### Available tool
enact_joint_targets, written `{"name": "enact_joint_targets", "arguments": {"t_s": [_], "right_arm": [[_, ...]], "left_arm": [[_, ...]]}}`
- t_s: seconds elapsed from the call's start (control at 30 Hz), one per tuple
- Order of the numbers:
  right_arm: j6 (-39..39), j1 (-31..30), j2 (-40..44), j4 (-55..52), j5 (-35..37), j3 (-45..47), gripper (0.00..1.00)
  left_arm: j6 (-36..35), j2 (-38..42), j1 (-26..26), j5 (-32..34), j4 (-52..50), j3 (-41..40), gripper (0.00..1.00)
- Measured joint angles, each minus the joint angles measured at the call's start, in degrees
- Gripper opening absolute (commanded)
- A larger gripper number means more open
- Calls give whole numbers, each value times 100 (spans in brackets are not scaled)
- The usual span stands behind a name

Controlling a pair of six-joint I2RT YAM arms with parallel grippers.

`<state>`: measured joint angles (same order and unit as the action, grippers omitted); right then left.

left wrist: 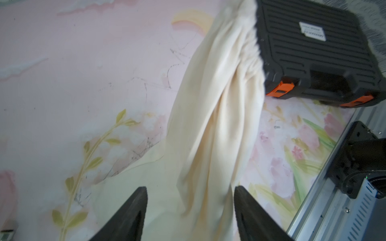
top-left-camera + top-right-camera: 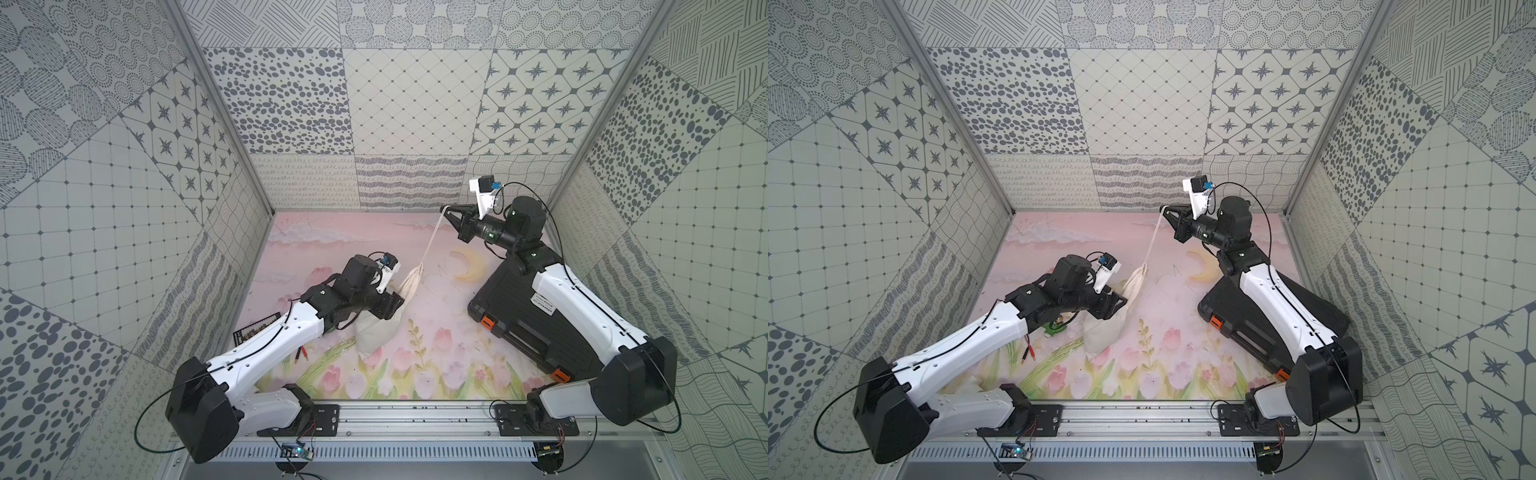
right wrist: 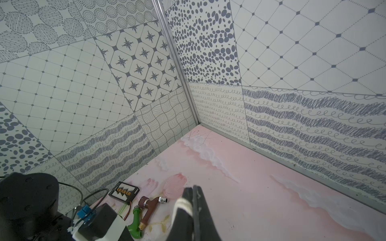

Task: Close the soil bag
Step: Frap the soil bag at the center of the board.

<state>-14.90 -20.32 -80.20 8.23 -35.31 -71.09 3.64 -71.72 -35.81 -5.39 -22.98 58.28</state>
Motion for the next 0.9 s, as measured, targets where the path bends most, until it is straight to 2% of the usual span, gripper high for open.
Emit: {"name": "enact_joint_targets", "arguments": {"t_s": [0.13, 0.27, 0.43, 0.7, 0.83, 0.9], "right_arm": [[114, -55, 103, -81, -9, 87, 0], [184, -87, 160, -103, -13, 199, 0], [188, -111, 190, -116, -22, 367, 0], [186, -127, 240, -138, -17, 448, 0], [186, -127, 310, -162, 22, 448, 0], [186, -127, 341, -160, 76, 448, 0]], "left_arm": [[-20, -402, 0, -527, 411, 564, 75], [31, -929, 0, -990, 817, 1062, 70], [140, -1502, 26, -1307, 1318, 1366, 61], [376, -2326, 83, -1727, 2006, 1707, 55], [529, -2555, 83, -1915, 2398, 1641, 47], [616, -2627, 83, -1996, 2621, 1552, 39]]}}
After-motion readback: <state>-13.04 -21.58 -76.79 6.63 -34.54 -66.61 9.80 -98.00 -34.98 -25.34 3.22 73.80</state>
